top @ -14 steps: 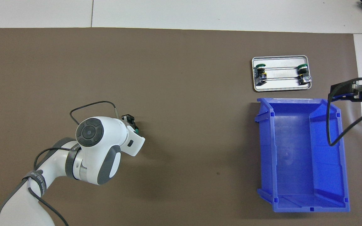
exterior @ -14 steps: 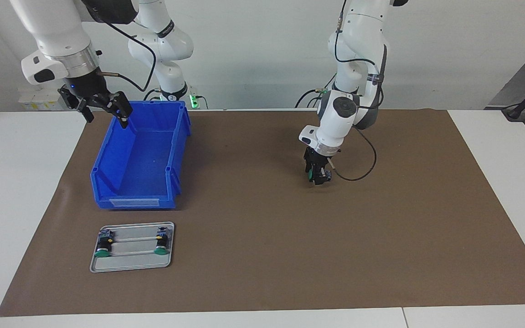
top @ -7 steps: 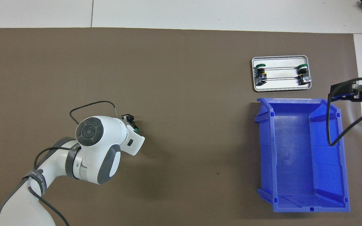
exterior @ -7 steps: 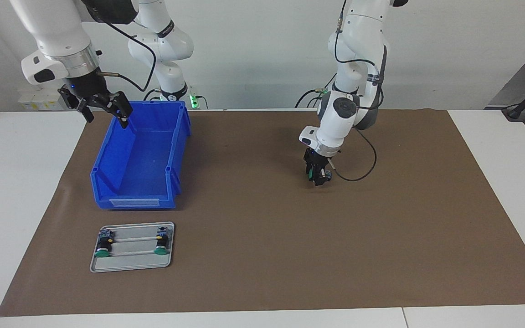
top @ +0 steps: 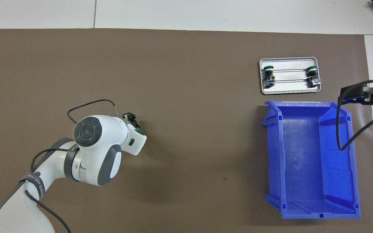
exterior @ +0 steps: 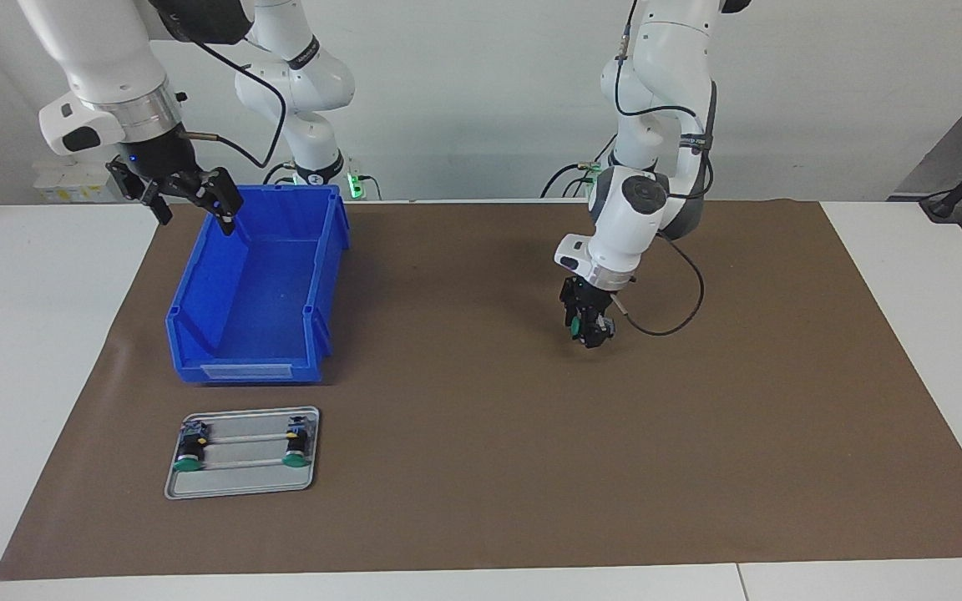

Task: Place and press button with both arms

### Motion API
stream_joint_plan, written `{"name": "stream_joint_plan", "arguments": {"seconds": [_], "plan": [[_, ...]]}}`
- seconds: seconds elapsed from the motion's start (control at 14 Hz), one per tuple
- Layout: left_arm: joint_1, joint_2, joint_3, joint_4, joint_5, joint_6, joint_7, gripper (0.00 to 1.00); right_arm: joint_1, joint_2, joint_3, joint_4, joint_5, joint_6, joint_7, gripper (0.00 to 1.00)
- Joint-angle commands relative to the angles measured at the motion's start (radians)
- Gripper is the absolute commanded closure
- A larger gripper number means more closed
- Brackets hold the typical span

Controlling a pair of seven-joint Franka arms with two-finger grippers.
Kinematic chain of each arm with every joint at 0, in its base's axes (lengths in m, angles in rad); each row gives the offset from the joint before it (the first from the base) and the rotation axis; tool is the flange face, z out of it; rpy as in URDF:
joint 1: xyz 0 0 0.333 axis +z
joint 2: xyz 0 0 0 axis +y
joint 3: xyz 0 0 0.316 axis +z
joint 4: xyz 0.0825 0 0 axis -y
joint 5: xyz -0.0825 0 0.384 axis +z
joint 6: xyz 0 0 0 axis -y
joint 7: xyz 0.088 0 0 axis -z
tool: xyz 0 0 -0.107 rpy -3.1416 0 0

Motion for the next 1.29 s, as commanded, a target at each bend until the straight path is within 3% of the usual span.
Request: {"name": "stream_joint_plan", "arguments": {"seconds": [0.0,0.14,0.36,0.5,0.64,0.93,1.22], "plan": [[0.028,0.009,-0.005,0.024,-0.019,-0.026,-0.011,1.0,-0.012,-0.027,0.01,-0.032,0.017,0.017,-0.014,0.0],[0.046,0.007,-0.005,0.042,-0.063,-0.058,-0.005,1.0,-0.012,-0.027,0.011,-0.032,0.017,0.017,-0.014,0.0],[0.112,0.013,-0.006,0.146,-0.103,-0.246,0.012,1.0,-0.012,-0.027,0.01,-0.03,0.017,0.017,-0.014,0.0],[0.158,0.013,-0.008,0.18,-0.181,-0.303,0.061,1.0,-0.012,-0.027,0.01,-0.032,0.017,0.017,-0.014,0.0],[0.205,0.007,-0.005,0.177,-0.334,-0.348,0.189,1.0,-0.012,-0.027,0.011,-0.032,0.017,0.017,-0.014,0.0],[0.308,-0.011,-0.006,0.156,-0.508,-0.437,0.378,1.0,-0.012,-0.027,0.011,-0.032,0.017,0.017,-0.014,0.0],[0.38,-0.062,-0.006,0.044,-0.771,-0.435,0.617,1.0,-0.012,-0.027,0.011,-0.032,0.017,0.017,-0.014,0.0]]}}
